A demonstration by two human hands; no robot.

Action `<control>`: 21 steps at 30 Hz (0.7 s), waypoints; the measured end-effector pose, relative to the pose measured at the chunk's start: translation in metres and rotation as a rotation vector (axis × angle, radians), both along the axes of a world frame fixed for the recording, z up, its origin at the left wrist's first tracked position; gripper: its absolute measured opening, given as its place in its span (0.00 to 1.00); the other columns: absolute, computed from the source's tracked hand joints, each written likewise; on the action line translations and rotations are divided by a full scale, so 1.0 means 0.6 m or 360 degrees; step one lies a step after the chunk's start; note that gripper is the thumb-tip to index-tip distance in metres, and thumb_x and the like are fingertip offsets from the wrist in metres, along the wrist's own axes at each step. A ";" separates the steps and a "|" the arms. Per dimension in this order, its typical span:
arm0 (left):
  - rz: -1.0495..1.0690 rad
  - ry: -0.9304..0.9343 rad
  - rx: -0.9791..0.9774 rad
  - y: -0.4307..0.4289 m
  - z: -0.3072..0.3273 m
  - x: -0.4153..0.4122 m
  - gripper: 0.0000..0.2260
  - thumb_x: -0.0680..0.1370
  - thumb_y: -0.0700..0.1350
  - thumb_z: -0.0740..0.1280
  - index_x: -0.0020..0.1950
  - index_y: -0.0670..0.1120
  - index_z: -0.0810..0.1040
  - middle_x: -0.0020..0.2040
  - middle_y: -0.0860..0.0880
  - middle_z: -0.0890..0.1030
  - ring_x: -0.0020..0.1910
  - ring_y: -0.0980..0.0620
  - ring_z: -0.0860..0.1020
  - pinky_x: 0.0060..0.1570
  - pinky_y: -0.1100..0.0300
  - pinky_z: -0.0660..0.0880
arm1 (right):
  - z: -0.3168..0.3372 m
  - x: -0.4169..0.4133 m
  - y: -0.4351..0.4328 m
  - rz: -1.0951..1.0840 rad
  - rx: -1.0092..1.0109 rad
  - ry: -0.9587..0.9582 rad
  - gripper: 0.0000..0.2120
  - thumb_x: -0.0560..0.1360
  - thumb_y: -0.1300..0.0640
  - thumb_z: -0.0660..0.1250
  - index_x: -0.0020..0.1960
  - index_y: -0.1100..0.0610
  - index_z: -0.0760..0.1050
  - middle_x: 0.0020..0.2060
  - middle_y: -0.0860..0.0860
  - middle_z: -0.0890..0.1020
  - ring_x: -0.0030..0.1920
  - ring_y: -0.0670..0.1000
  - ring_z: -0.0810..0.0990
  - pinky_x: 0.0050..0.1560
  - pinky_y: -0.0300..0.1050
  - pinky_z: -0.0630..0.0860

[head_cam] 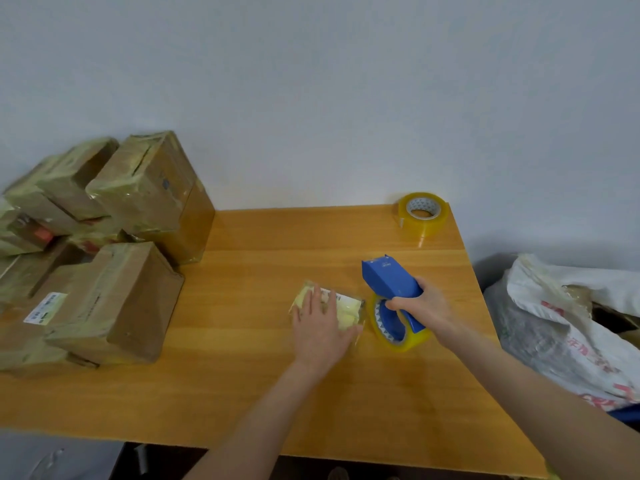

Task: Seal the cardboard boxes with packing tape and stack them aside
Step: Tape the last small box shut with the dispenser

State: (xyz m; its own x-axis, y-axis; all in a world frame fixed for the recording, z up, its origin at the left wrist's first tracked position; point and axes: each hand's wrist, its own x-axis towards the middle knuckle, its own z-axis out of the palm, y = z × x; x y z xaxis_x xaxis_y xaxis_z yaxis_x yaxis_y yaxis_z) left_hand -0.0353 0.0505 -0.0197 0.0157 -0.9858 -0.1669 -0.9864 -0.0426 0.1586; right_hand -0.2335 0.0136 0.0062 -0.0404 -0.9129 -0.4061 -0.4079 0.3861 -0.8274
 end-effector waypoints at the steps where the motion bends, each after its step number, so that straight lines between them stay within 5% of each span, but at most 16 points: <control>1: 0.0002 -0.0055 0.0057 0.009 -0.007 -0.011 0.41 0.75 0.71 0.54 0.79 0.49 0.46 0.79 0.44 0.43 0.78 0.44 0.43 0.74 0.44 0.44 | 0.000 0.000 0.002 0.0000 0.0005 -0.0005 0.22 0.68 0.56 0.75 0.59 0.53 0.72 0.47 0.48 0.77 0.44 0.48 0.77 0.38 0.41 0.72; 9: -0.0573 -0.0141 0.0131 -0.019 -0.007 0.041 0.31 0.81 0.56 0.59 0.79 0.54 0.47 0.79 0.46 0.40 0.78 0.45 0.41 0.74 0.48 0.39 | 0.006 -0.020 0.006 0.0003 0.0022 -0.0020 0.22 0.69 0.59 0.75 0.59 0.53 0.71 0.48 0.49 0.77 0.44 0.49 0.77 0.40 0.42 0.73; 12: -0.0480 0.0054 0.0242 -0.020 -0.005 0.069 0.32 0.80 0.46 0.64 0.77 0.62 0.50 0.78 0.48 0.35 0.77 0.45 0.51 0.74 0.49 0.57 | 0.018 -0.033 0.004 0.0032 0.0054 -0.0061 0.23 0.67 0.58 0.76 0.59 0.54 0.72 0.49 0.50 0.77 0.44 0.49 0.77 0.39 0.41 0.72; 14: -0.0402 0.0281 0.0247 -0.016 -0.015 0.069 0.35 0.79 0.39 0.65 0.76 0.65 0.52 0.76 0.51 0.31 0.71 0.45 0.67 0.64 0.53 0.72 | 0.028 -0.040 0.003 0.0081 0.0087 -0.0108 0.26 0.61 0.54 0.75 0.57 0.54 0.74 0.49 0.52 0.79 0.46 0.52 0.78 0.41 0.43 0.74; 16: -0.0394 0.0360 0.0174 -0.017 -0.027 0.063 0.37 0.78 0.34 0.64 0.75 0.66 0.52 0.74 0.54 0.30 0.65 0.47 0.73 0.57 0.54 0.76 | 0.036 -0.044 0.002 0.0124 0.0098 -0.0156 0.28 0.56 0.53 0.72 0.57 0.53 0.75 0.50 0.53 0.80 0.49 0.55 0.79 0.45 0.46 0.75; 21: -0.0397 0.0578 0.0141 -0.033 -0.029 0.063 0.39 0.77 0.30 0.62 0.76 0.63 0.52 0.75 0.55 0.32 0.74 0.47 0.61 0.67 0.56 0.69 | 0.062 -0.045 0.004 0.0223 0.0051 -0.0224 0.28 0.55 0.54 0.72 0.55 0.52 0.75 0.48 0.51 0.79 0.47 0.52 0.79 0.45 0.45 0.75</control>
State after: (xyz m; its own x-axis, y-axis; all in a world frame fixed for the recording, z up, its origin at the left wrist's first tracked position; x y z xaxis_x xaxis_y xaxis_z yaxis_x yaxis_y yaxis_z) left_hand 0.0023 0.0309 -0.0370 -0.2957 -0.9337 -0.2019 -0.8494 0.1603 0.5028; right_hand -0.2605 0.0161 0.0434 0.1453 -0.8922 -0.4275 -0.3406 0.3606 -0.8683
